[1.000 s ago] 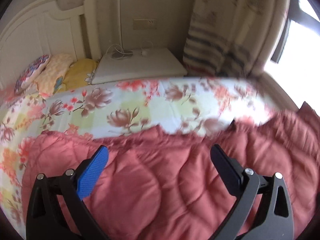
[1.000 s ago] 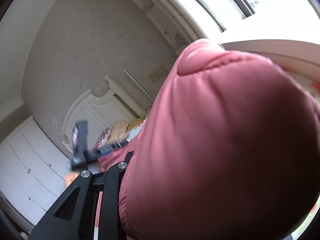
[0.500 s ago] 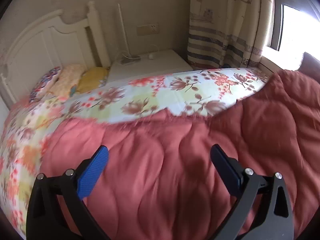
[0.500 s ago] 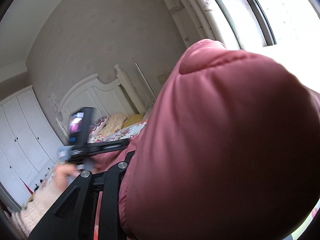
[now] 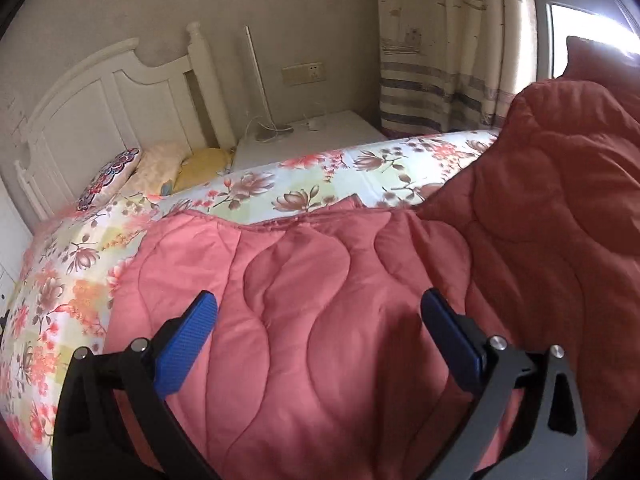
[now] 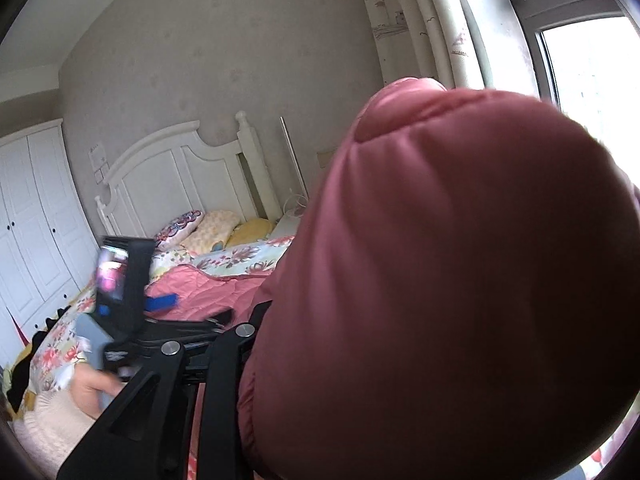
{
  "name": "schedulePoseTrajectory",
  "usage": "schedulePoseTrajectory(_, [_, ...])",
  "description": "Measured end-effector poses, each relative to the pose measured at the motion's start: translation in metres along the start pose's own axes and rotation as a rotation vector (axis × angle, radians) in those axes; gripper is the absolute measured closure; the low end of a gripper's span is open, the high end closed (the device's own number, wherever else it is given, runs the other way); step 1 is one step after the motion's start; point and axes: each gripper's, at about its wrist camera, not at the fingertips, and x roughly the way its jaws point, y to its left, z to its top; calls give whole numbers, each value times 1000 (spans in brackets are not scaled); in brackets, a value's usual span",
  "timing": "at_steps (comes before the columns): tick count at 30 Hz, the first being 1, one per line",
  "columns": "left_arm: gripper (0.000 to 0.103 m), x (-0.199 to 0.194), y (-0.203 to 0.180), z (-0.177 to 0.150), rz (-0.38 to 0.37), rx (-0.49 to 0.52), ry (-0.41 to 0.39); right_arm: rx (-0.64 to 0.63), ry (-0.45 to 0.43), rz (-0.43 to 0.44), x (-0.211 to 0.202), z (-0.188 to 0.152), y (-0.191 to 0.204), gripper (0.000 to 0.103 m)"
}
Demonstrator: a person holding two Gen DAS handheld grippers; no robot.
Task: Fold large clothes
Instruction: 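Fold the lifted coat part over with the right gripper onto the left gripper's side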
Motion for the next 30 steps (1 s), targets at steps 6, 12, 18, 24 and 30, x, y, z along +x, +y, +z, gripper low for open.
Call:
schedulePoseTrajectory(6, [2,16,-15,-30,-36,46,-20,-71,-9,-13,10,8,33,67])
schedulePoseTrajectory(12, [2,19,-9,-30,-64,16,-6,-199,-26,-57,17,11,70,67])
schedulePoseTrajectory(18, [2,18,-4,-32,-84,-4,-6,-241,-25,-79,20,4,91,66])
schedulePoseTrajectory(24, [2,6,8,-34,-130,-40,-23,-308,-17,-106,26,2,115,66])
schedulePoseTrajectory(30, [2,-49,83,-39,-124,-218,-126,-380,-14,-177,31,-5,128,66])
